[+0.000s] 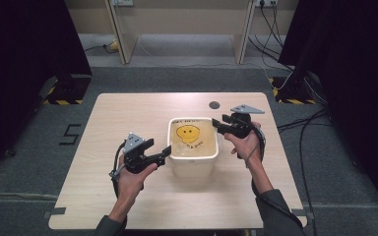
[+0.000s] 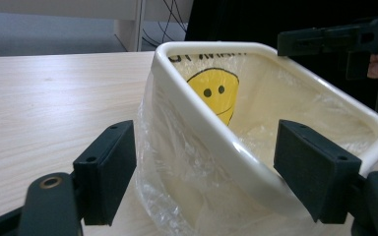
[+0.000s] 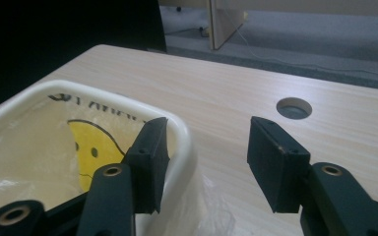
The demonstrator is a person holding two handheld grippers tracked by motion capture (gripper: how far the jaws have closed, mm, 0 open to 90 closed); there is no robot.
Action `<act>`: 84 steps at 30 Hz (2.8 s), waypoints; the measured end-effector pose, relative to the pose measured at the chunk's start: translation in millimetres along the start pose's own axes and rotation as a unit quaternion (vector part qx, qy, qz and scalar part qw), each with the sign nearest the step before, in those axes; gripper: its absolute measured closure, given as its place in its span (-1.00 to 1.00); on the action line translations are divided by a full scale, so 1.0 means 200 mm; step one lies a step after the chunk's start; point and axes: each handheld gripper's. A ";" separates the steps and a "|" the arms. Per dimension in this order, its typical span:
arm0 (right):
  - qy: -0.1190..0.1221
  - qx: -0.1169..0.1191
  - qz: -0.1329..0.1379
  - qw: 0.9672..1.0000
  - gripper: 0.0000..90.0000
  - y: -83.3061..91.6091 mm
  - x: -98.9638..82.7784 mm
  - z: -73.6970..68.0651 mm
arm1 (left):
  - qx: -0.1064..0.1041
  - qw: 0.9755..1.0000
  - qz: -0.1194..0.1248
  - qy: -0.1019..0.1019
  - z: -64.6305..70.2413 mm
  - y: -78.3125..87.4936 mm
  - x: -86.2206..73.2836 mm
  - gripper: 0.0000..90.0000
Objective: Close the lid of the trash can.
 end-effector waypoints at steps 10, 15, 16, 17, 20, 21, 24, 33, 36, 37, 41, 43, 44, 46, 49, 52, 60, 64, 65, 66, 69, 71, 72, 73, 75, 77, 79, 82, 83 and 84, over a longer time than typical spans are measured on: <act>-0.016 0.025 0.000 1.000 0.08 -0.04 -0.01 -0.01 | -0.007 1.000 0.010 0.002 0.01 0.02 0.01 -0.50; -0.022 0.027 0.011 0.999 -0.10 0.01 0.01 -0.01 | -0.018 1.000 0.019 -0.011 0.03 0.09 0.02 -0.51; -0.022 0.027 0.013 0.999 -0.12 0.03 0.01 -0.01 | -0.020 1.000 0.018 -0.015 0.04 0.11 0.01 -0.52; -0.023 0.027 0.015 0.999 -0.14 0.05 0.00 -0.01 | -0.023 0.999 0.015 -0.017 0.03 0.12 0.01 -0.52; -0.022 0.028 0.016 0.999 -0.18 0.11 -0.03 0.01 | -0.036 0.999 0.000 -0.030 0.03 0.16 -0.03 -0.55; -0.023 0.029 0.016 0.999 -0.19 0.13 -0.06 0.02 | -0.039 0.999 -0.005 -0.034 0.03 0.16 -0.05 -0.56; -0.028 0.031 0.015 0.999 -0.24 0.18 -0.12 0.03 | -0.045 0.998 -0.015 -0.041 0.02 0.18 -0.09 -0.57; -0.039 0.045 0.004 0.998 -0.36 0.24 -0.32 0.04 | -0.049 0.997 -0.041 -0.031 -0.05 0.15 -0.26 -0.65; -0.040 0.044 -0.002 0.998 -0.42 0.23 -0.39 0.02 | -0.046 0.997 -0.054 -0.033 -0.08 0.14 -0.32 -0.65; -0.040 0.045 -0.002 0.998 -0.45 0.23 -0.40 0.02 | -0.044 0.997 -0.057 -0.036 -0.08 0.14 -0.34 -0.65; -0.046 0.042 -0.012 0.998 -0.58 0.22 -0.48 0.00 | -0.036 0.996 -0.071 -0.046 -0.12 0.12 -0.40 -0.65; -0.040 0.043 -0.016 0.998 -0.58 0.21 -0.50 -0.01 | -0.033 0.995 -0.080 -0.043 -0.14 0.12 -0.44 -0.65; -0.036 0.043 -0.017 0.998 -0.58 0.21 -0.52 -0.02 | -0.030 0.995 -0.082 -0.045 -0.15 0.12 -0.46 -0.65; -0.028 0.042 -0.020 0.999 -0.59 0.20 -0.55 -0.03 | -0.020 0.994 -0.091 -0.052 -0.17 0.12 -0.49 -0.65; -0.023 0.043 -0.029 0.998 -0.59 0.18 -0.59 -0.04 | -0.005 0.993 -0.102 -0.058 -0.20 0.13 -0.54 -0.65; -0.019 0.045 -0.041 0.998 -0.60 0.16 -0.63 -0.04 | 0.013 0.991 -0.117 -0.064 -0.23 0.14 -0.58 -0.65; -0.016 0.050 -0.061 0.997 -0.61 0.14 -0.67 -0.06 | 0.048 0.985 -0.146 -0.077 -0.28 0.14 -0.64 -0.65; -0.014 0.049 -0.072 0.996 -0.61 0.14 -0.70 -0.08 | 0.063 0.981 -0.157 -0.095 -0.28 0.14 -0.65 -0.65; -0.012 0.047 -0.076 0.996 -0.61 0.14 -0.71 -0.08 | 0.068 0.980 -0.157 -0.098 -0.28 0.14 -0.65 -0.66; -0.012 0.046 -0.078 0.996 -0.61 0.15 -0.71 -0.09 | 0.067 0.980 -0.159 -0.100 -0.28 0.14 -0.65 -0.65; -0.009 0.043 -0.088 0.995 -0.61 0.16 -0.74 -0.09 | 0.066 0.981 -0.156 -0.092 -0.29 0.15 -0.66 -0.66; -0.006 0.040 -0.098 0.994 -0.61 0.16 -0.76 -0.09 | 0.068 0.980 -0.161 -0.094 -0.29 0.14 -0.66 -0.66; -0.006 0.039 -0.102 0.994 -0.62 0.16 -0.77 -0.09 | 0.072 0.979 -0.163 -0.096 -0.29 0.14 -0.66 -0.66; -0.004 0.038 -0.108 0.993 -0.63 0.17 -0.78 -0.09 | 0.069 0.979 -0.166 -0.095 -0.29 0.13 -0.67 -0.66; -0.003 0.036 -0.122 0.992 -0.65 0.17 -0.80 -0.10 | 0.069 0.980 -0.166 -0.089 -0.30 0.13 -0.67 -0.67; 0.004 0.034 -0.131 0.991 -0.65 0.17 -0.82 -0.10 | 0.068 0.980 -0.167 -0.087 -0.30 0.13 -0.67 -0.67; 0.009 0.028 -0.139 0.990 -0.65 0.18 -0.84 -0.10 | 0.066 0.980 -0.170 -0.082 -0.30 0.13 -0.67 -0.67; 0.013 0.025 -0.147 0.989 -0.65 0.18 -0.86 -0.10 | 0.064 0.980 -0.171 -0.079 -0.31 0.13 -0.67 -0.68; 0.014 0.023 -0.150 0.988 -0.65 0.18 -0.86 -0.10 | 0.065 0.980 -0.171 -0.079 -0.31 0.13 -0.67 -0.68; 0.014 0.020 -0.154 0.988 -0.65 0.18 -0.87 -0.10 | 0.065 0.980 -0.171 -0.079 -0.31 0.13 -0.67 -0.68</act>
Point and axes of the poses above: each handheld gripper's, and its own axes: y roughly backward along the jaws, x roughly out of its top, z roughly to its right, and after that the axes turned 13 degrees about -z, right-handed
